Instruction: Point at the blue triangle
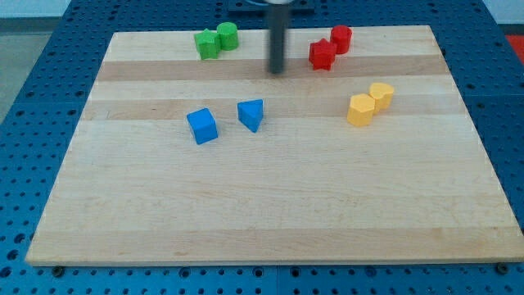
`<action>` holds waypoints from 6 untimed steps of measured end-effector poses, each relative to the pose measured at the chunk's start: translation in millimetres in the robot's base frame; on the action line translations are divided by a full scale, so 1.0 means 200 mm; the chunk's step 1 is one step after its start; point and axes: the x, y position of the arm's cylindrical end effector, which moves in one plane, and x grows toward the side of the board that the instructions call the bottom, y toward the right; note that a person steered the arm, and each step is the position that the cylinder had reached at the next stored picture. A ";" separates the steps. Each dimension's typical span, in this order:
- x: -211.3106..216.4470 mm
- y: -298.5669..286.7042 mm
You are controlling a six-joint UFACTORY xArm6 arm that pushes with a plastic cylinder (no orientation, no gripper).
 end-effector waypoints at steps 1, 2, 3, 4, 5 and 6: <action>-0.14 -0.14; -0.39 0.17; -0.37 0.40; -0.25 0.61; -0.12 0.62; -0.07 0.59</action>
